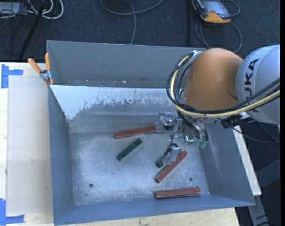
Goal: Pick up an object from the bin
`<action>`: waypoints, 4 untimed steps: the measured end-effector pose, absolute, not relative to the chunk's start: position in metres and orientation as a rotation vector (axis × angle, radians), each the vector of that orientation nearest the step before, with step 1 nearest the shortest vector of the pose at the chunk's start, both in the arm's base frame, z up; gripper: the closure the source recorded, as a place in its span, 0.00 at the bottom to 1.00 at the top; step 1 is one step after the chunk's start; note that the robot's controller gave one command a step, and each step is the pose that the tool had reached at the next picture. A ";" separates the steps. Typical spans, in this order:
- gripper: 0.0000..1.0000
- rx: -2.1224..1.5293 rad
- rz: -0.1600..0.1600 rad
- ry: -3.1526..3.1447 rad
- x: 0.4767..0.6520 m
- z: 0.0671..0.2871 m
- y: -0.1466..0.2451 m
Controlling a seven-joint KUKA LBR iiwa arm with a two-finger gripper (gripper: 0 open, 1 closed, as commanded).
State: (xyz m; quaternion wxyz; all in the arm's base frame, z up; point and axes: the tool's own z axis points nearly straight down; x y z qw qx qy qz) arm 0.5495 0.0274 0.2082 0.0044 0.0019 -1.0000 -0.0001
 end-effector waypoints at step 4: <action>1.00 0.432 0.003 -3.119 0.532 0.213 -0.058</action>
Offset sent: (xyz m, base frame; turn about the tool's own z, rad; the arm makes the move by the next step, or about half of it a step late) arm -0.0098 -0.0496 -0.1003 -0.1573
